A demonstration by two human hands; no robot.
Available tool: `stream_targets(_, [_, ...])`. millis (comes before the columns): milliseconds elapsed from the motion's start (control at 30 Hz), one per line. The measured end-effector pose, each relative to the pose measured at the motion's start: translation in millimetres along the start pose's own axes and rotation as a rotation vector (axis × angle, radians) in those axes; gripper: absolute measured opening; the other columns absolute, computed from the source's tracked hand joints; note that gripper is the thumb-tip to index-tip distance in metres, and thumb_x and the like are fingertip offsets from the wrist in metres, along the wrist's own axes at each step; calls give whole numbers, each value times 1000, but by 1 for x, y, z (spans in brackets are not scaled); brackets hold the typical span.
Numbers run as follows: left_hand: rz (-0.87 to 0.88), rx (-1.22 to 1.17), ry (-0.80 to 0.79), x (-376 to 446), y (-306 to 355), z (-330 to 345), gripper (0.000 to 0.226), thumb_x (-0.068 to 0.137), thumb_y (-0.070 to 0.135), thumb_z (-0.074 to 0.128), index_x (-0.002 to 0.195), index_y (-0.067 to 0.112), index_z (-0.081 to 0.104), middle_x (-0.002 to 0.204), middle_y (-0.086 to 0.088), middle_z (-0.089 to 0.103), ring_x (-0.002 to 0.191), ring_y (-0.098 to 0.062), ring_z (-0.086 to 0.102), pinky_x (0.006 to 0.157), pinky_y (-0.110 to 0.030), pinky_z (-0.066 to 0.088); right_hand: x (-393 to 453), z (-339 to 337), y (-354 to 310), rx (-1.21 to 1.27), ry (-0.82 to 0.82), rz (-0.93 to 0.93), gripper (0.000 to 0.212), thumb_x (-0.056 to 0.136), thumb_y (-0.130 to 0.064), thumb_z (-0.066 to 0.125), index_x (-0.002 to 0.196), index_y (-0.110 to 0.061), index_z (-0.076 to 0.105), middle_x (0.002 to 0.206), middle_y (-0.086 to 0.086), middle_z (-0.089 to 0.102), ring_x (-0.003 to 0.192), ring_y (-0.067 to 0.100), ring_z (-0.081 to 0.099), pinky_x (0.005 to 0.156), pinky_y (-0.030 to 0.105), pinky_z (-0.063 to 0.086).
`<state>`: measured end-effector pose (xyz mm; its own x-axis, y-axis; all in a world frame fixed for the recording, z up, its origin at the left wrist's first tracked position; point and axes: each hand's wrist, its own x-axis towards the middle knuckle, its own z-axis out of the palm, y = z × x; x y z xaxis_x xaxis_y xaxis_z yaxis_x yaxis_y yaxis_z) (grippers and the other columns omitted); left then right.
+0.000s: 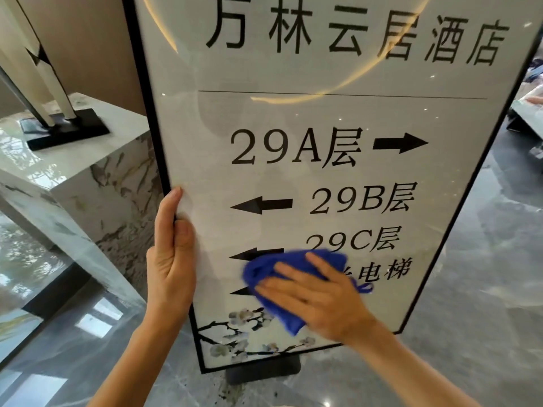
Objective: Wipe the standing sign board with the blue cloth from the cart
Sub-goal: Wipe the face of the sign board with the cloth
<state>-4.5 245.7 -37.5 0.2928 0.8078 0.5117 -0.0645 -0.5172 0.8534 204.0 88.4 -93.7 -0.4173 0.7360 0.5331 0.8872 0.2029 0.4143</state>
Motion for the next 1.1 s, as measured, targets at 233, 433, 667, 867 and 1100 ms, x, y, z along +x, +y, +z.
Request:
stream_targets(233, [9,16,30,-11,-4,1,35,106,52,34,140,62,35,99,53,53,83,30,50,72,7,36,-40,-52,114,-34,120,366,66,98,-21,51,158,-30,25,163,-11,28,152,22,27,122,58,15])
stream_targets(433, [48,79,53,-26,-24,2,52,108,18,32,141,57,33,114,51,50,94,28,49,80,7,37,-35,-40,114,104,393,763,53,100,-10,53,151,-19,41,164,-1,28,153,34,22,120,69,11])
stream_targets(667, [83,51,90,-28,-26,6,50,109,15,32,143,51,35,130,45,48,106,27,47,87,5,36,13,-3,18,176,507,855,44,107,-25,42,149,-9,42,159,2,35,153,35,20,110,79,21])
stream_targets(867, [65,39,56,-24,-20,2,38,110,36,32,142,55,34,126,46,50,103,28,49,83,6,37,57,37,-111,170,193,578,70,99,-44,50,160,-27,19,169,-10,12,156,25,13,123,61,-1])
stream_targets(1100, [5,48,83,-26,-25,3,38,110,35,34,141,56,36,126,46,50,101,26,50,82,4,41,33,28,-90,106,125,359,60,103,-30,53,158,-29,27,164,-12,24,152,12,25,126,49,11])
